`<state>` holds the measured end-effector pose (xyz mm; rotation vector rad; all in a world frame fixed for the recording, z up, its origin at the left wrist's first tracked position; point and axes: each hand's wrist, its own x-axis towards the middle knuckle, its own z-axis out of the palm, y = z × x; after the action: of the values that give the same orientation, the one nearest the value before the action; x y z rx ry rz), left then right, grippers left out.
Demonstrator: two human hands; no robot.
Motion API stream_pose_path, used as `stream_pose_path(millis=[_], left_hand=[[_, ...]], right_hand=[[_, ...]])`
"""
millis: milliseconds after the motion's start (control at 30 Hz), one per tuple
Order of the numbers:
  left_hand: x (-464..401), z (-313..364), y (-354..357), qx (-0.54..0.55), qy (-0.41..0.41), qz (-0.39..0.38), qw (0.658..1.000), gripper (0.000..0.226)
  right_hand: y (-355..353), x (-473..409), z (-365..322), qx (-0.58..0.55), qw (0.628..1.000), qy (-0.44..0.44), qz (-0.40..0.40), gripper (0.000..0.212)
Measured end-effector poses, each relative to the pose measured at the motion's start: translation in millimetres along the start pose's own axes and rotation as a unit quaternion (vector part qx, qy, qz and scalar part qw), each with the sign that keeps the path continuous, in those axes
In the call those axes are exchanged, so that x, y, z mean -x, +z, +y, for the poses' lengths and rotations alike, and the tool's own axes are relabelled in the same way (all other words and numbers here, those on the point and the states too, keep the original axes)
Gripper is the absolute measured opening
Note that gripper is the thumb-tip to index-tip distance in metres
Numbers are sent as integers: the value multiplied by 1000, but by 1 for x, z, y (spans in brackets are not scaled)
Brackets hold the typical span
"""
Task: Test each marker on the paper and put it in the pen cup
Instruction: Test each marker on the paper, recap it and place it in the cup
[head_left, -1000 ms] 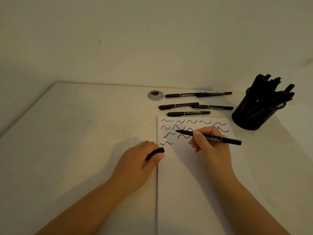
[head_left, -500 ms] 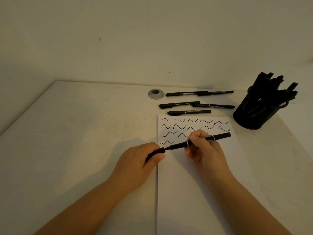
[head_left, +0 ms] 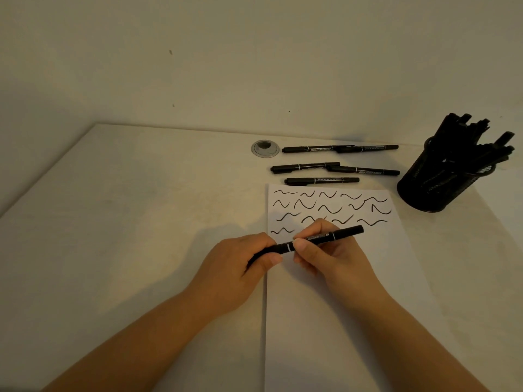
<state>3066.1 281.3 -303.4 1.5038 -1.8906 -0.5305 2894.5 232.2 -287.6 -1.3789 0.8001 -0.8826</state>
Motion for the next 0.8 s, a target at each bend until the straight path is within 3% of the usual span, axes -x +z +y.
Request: stream_pose_path(millis=[167, 400, 600, 800], left_hand=[[1, 4, 0, 22, 2, 8, 1000, 16], [1, 2, 3, 40, -8, 6, 999, 24], [2, -2, 5, 56, -11, -2, 998, 32], [0, 1, 5, 59, -8, -2, 998, 20]], right_hand=[[1, 1, 0, -34, 999, 9, 4, 6], [0, 2, 6, -50, 999, 1, -18, 14], [-2, 2, 9, -34, 999, -15, -31, 4], [-1, 3, 6, -23, 1000, -5, -18, 11]])
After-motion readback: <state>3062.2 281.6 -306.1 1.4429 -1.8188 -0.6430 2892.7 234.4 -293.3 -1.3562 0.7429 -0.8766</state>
